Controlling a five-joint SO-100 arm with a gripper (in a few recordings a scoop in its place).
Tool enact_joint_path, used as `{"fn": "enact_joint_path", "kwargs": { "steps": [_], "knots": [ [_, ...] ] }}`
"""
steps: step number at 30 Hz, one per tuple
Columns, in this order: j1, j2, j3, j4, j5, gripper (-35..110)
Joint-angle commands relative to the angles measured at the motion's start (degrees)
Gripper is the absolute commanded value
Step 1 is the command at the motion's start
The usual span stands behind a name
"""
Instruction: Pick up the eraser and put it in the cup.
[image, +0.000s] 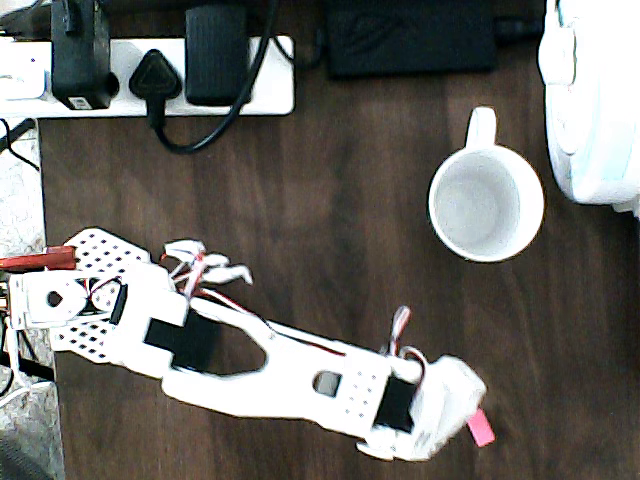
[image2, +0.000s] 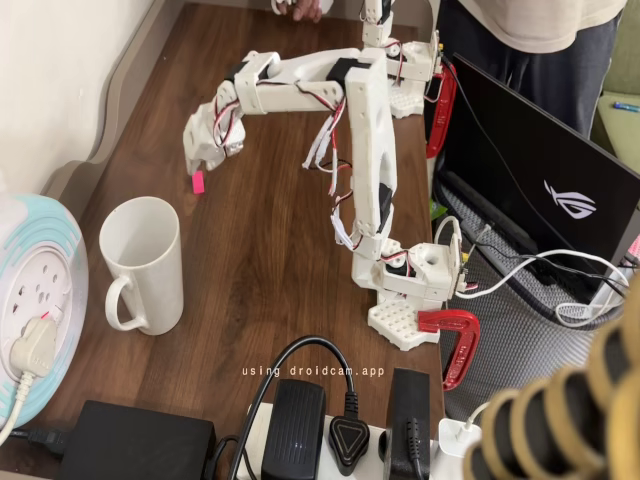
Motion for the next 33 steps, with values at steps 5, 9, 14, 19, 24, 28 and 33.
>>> {"fn": "enact_joint_path", "kwargs": {
  "steps": [5, 9, 14, 19, 24, 28, 33],
  "knots": [
    [2.4, -4.7, -11.8, 7.0, 0.6, 16],
    [2.9, -7.7, -17.5, 7.3, -0.4, 17],
    [3.3, -11.7, -22.3, 8.7, -0.5, 17],
    [1.7, -14.8, -24.6, 9.8, 0.1, 18],
    [0.6, -20.3, -32.1, 13.8, 0.1, 19],
    [0.0, -22.7, -34.5, 17.3, -1.6, 20],
    [0.2, -24.3, -34.7, 20.3, -0.8, 0]
  ]
}}
